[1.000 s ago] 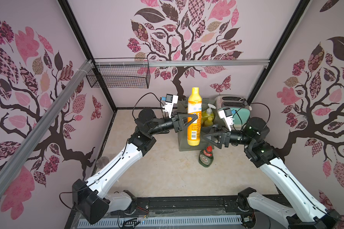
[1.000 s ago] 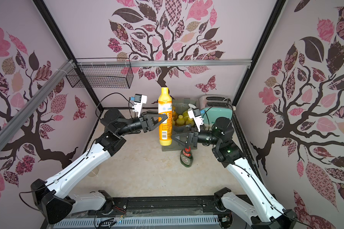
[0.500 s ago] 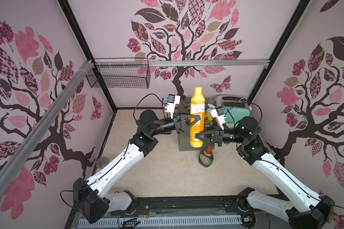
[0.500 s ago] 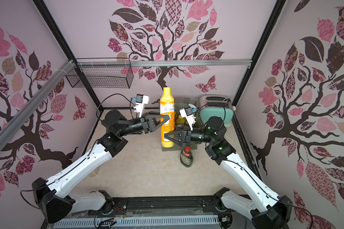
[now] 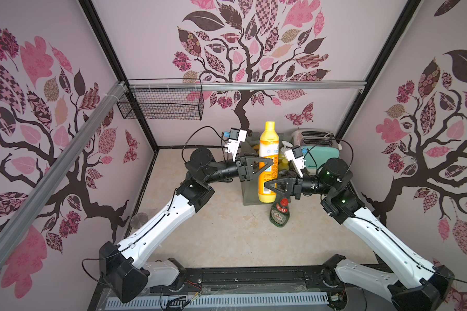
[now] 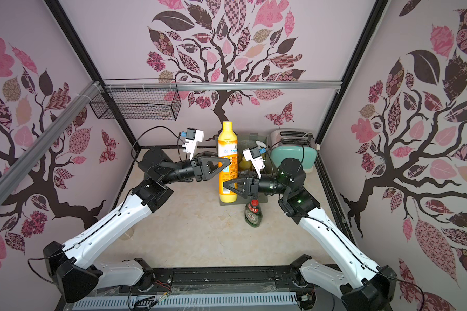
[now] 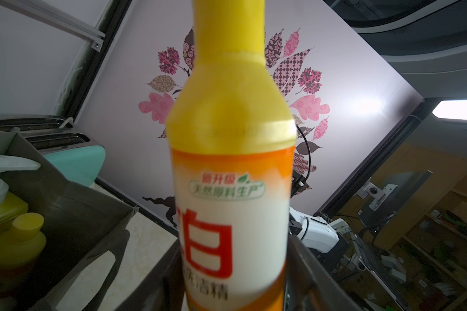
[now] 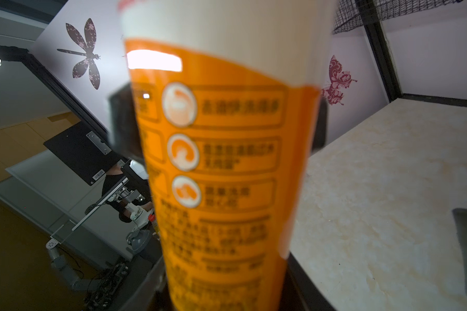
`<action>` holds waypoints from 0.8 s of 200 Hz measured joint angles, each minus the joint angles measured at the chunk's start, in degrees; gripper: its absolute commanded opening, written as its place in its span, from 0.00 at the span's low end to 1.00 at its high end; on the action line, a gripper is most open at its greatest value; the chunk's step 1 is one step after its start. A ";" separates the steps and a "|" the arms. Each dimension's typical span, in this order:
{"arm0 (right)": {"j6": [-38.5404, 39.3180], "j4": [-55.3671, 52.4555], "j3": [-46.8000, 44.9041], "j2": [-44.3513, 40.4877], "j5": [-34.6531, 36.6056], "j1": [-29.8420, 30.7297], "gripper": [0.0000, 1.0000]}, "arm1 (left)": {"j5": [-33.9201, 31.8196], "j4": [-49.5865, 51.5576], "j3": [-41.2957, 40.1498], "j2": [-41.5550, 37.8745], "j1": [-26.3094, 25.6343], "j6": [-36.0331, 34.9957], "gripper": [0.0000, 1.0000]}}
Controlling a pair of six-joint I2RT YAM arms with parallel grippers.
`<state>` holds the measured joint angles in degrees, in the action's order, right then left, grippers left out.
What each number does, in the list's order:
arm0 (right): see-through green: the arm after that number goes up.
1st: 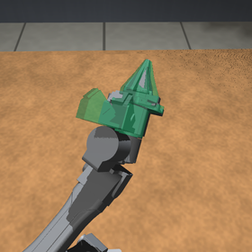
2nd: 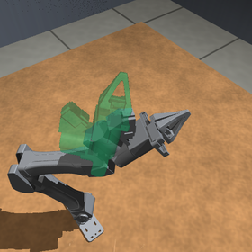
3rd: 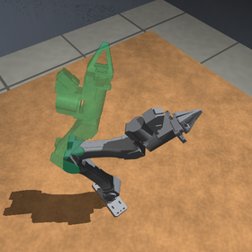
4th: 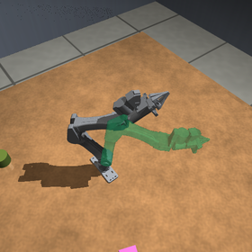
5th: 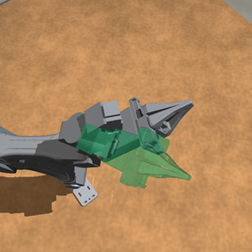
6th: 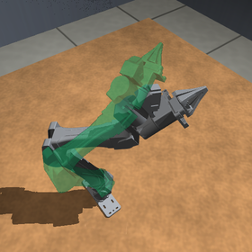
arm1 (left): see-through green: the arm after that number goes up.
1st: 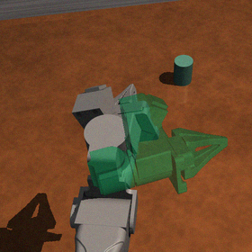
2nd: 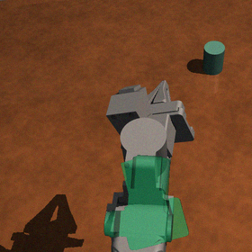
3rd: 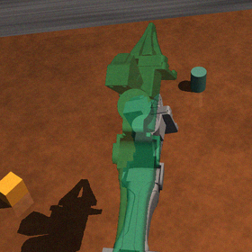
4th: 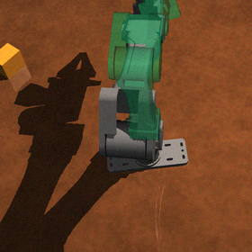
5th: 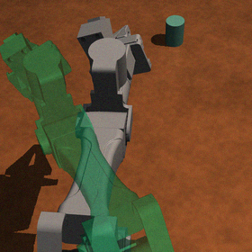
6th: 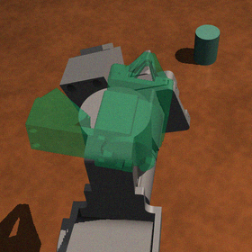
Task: Pack dish soap into the shopping bag
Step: Adjust the bottle of dish soap.
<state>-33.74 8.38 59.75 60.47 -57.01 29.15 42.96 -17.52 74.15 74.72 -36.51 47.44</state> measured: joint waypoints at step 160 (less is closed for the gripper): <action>16.24 -26.27 9.35 0.81 -1.46 -0.07 0.75 | 12.76 11.89 11.45 5.90 1.68 -4.85 0.03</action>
<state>-17.50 -17.89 69.10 61.28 -58.48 29.08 55.72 -5.63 85.60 80.62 -34.83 42.59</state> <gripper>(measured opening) 0.670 0.505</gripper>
